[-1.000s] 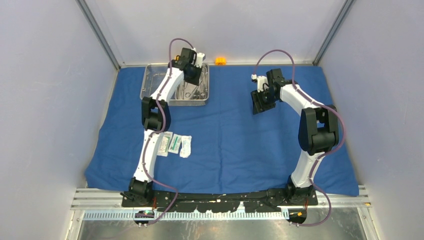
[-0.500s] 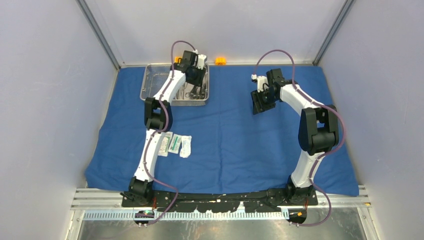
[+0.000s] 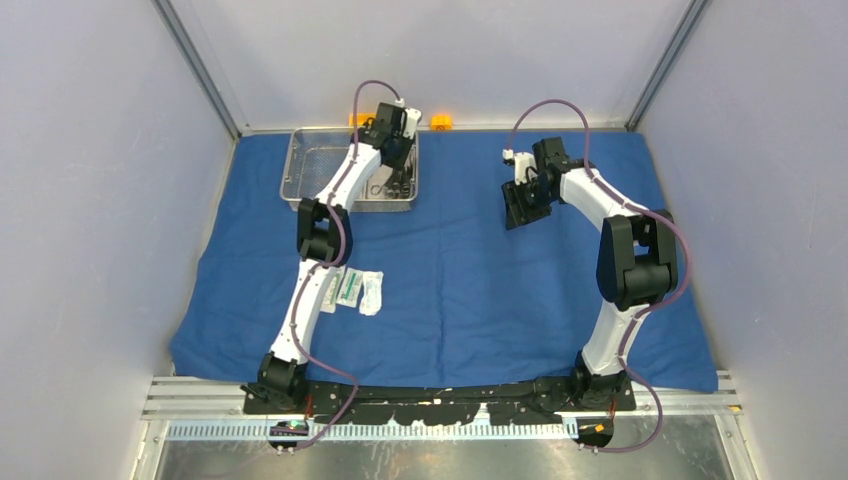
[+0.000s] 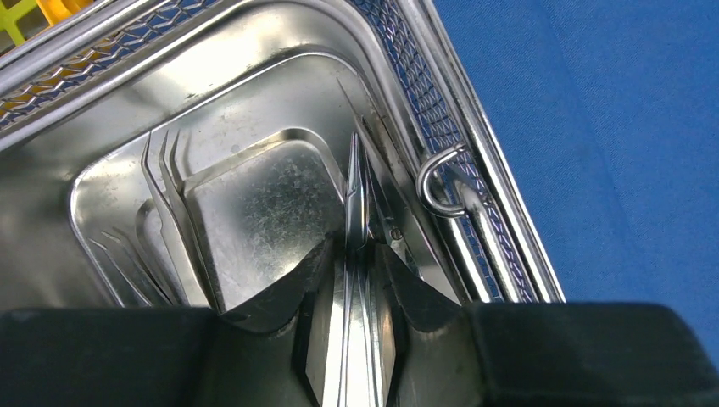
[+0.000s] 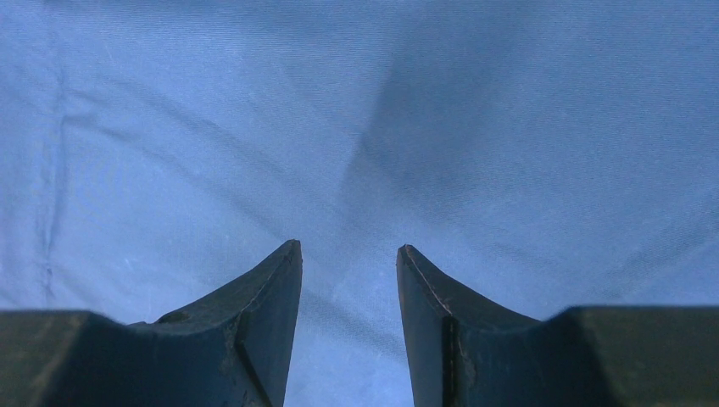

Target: Open and lay out the surgical kit

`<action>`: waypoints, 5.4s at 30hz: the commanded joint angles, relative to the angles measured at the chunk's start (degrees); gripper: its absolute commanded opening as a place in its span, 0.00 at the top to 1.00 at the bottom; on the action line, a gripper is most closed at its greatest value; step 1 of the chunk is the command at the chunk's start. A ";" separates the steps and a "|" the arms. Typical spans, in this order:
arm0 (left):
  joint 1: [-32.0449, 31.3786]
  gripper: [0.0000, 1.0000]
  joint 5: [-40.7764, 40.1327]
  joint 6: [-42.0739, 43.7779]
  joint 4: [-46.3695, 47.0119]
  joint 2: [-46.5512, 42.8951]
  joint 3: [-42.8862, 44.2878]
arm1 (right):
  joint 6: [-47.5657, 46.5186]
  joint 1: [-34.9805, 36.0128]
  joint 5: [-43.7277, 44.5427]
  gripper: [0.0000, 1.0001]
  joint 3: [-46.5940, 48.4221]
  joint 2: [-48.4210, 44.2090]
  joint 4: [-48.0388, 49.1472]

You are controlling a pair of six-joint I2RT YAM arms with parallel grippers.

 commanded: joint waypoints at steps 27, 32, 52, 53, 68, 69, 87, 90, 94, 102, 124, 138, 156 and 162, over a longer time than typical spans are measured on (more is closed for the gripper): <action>1.38 1.00 0.43 -2.86 0.59 -10.04 -4.90 | -0.21 0.08 -1.16 0.50 2.56 -0.11 0.46; 1.38 1.00 0.29 -3.01 1.15 -10.65 -4.83 | -0.21 0.12 -1.16 0.50 2.56 -0.02 0.51; 5.91 0.63 -4.17 -4.61 1.97 -7.45 -4.87 | -0.53 0.06 -1.51 0.50 2.83 0.82 0.02; 6.04 0.61 -4.15 -4.70 1.92 -6.82 -4.13 | -0.55 0.10 -1.49 0.50 2.83 0.86 -0.01; 6.35 0.57 0.07 -7.56 2.02 -1.50 -0.95 | -0.50 0.08 -1.18 0.50 3.09 1.39 -0.17; 6.31 0.57 0.09 -7.60 1.99 -1.25 -0.95 | -0.56 0.12 -1.16 0.50 3.09 1.37 -0.19; 6.39 0.84 3.08 -7.96 1.19 0.77 -1.03 | -0.64 0.08 -1.16 0.50 3.18 1.74 -0.38; 6.32 0.93 3.31 -7.87 1.34 -0.20 -1.18 | -0.65 0.07 -1.08 0.50 3.18 1.73 -0.47; 6.30 1.00 4.08 -7.41 1.77 -2.50 -2.15 | -0.63 0.07 -1.16 0.50 3.18 1.82 -0.45; 6.31 1.00 7.62 -6.91 2.99 -9.26 -7.37 | -0.64 0.13 -1.29 0.50 3.38 1.82 -0.63; 3.40 1.00 11.37 -5.33 0.95 -13.66 -16.17 | -0.82 0.01 -1.33 0.50 3.57 1.95 -1.02; 2.35 0.83 9.41 -1.57 -0.82 -13.68 -16.09 | -1.09 0.11 -1.51 0.50 3.85 2.78 -1.51; 2.26 0.67 5.17 2.34 -1.47 -15.72 -22.34 | -1.03 0.05 -2.10 0.50 4.19 3.48 -1.82; 2.26 0.69 4.49 2.95 -2.19 -14.40 -22.17 | -0.89 0.10 -2.34 0.50 4.41 3.83 -2.03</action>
